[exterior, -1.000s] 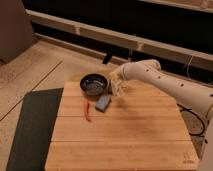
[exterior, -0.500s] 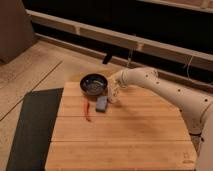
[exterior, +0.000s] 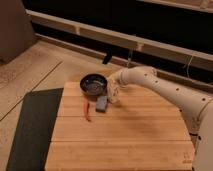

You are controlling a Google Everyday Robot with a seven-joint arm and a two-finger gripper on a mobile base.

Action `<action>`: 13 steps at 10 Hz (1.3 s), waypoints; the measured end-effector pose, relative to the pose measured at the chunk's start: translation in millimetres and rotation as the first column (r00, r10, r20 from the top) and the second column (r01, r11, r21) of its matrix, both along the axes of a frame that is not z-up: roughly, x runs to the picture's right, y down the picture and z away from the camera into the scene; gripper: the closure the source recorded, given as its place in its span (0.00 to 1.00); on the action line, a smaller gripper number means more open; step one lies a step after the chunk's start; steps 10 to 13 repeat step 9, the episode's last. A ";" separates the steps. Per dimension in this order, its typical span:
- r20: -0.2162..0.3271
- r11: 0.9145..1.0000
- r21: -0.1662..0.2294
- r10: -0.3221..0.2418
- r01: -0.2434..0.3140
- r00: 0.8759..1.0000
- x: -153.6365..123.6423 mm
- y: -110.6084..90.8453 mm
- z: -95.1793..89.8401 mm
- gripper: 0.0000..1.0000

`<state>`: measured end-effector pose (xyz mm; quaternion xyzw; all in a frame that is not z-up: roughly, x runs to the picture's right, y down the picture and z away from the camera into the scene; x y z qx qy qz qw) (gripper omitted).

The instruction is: Stand the bottle upright

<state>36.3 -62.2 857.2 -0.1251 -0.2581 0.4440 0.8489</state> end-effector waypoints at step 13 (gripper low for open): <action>-0.008 1.000 -0.014 -0.001 0.001 1.000 1.7 4.1 -2.6 0.25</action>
